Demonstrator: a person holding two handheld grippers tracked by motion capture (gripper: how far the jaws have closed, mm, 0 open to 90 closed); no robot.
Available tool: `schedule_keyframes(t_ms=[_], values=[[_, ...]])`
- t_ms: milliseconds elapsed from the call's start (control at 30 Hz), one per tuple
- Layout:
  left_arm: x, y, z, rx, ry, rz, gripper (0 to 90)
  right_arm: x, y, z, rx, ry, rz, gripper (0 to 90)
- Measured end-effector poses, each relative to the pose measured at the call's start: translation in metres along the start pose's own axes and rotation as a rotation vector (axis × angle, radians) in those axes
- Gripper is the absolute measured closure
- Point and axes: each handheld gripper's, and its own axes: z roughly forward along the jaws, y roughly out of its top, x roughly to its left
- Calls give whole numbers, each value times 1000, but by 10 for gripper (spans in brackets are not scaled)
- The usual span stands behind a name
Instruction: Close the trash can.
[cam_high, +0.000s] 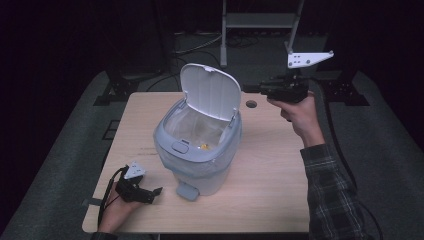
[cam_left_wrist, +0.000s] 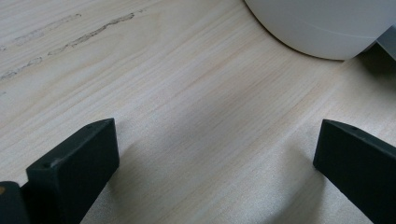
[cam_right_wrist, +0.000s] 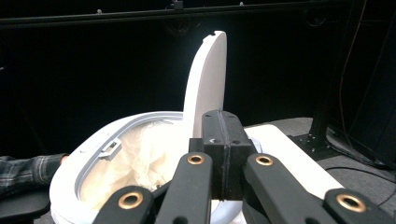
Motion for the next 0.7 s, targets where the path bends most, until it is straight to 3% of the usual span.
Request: schedule_keyframes(t_ms=[700], values=[[0, 0, 0, 1, -2, -1, 0, 13, 6, 15, 13, 66, -19, 900]])
